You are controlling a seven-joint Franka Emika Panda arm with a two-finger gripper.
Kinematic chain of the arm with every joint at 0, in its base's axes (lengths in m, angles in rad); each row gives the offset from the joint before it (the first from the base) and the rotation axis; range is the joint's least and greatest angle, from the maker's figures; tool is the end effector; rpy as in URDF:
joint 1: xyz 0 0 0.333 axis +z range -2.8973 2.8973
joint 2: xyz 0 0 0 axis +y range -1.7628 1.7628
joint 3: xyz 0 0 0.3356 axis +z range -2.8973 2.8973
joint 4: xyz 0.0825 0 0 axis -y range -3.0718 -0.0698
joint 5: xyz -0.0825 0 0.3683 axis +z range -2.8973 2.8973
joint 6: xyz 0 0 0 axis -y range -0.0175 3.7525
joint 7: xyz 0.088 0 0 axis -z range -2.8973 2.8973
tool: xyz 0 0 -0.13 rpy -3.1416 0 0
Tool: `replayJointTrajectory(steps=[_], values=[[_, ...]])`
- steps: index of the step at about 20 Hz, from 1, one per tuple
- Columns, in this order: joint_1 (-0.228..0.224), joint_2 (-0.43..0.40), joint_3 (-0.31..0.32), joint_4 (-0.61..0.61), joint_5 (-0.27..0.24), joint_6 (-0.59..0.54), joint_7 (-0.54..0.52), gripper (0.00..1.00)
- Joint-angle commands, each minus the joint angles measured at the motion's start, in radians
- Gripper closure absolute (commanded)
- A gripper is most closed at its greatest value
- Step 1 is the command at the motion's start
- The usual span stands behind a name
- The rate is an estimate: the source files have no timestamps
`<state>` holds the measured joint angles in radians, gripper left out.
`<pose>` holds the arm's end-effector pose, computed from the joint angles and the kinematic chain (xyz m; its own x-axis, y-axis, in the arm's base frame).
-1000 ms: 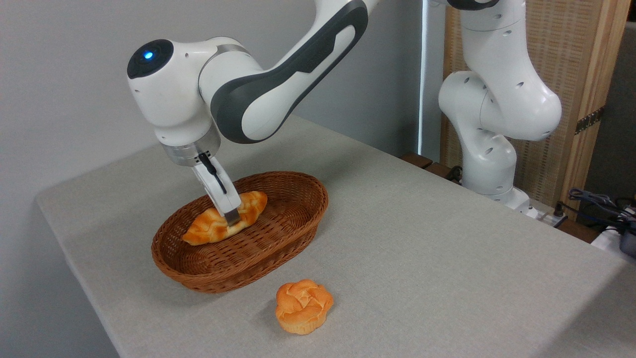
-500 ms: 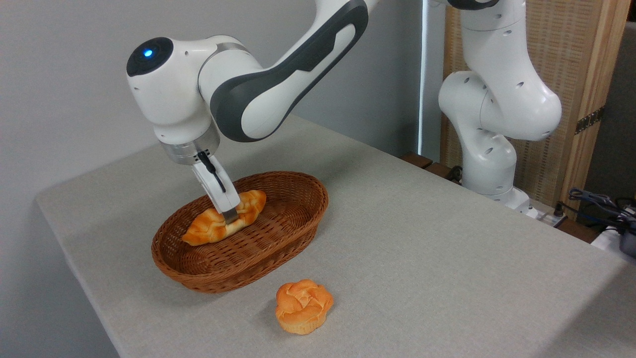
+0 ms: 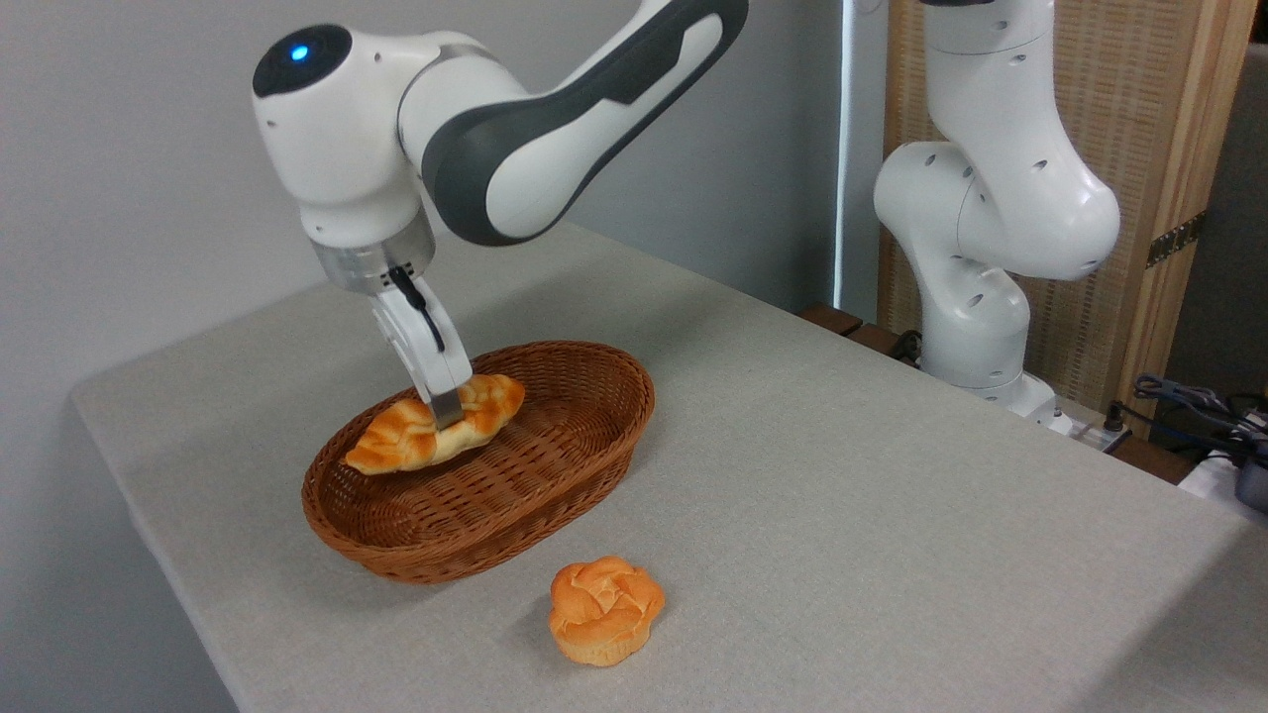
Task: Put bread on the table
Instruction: 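Lift the gripped bread roll up out of the basket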
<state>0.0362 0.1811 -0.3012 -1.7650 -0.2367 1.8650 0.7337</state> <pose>0.5675 -0.1681 0.4617 0.6150 -0.7795 0.1187 -0.7773 -0.5741 0.2572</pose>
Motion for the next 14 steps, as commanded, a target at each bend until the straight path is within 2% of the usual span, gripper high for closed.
replayJointTrajectory(steps=[1, 5, 9, 14], values=[[0.005, -0.054, 0.017, 0.001, 0.005, -0.021, 0.001, 0.91], [0.005, -0.110, 0.069, 0.001, 0.005, -0.073, 0.006, 0.91], [0.005, -0.176, 0.171, -0.001, 0.007, -0.141, 0.013, 0.90], [0.005, -0.189, 0.269, -0.004, 0.016, -0.208, 0.032, 0.88]])
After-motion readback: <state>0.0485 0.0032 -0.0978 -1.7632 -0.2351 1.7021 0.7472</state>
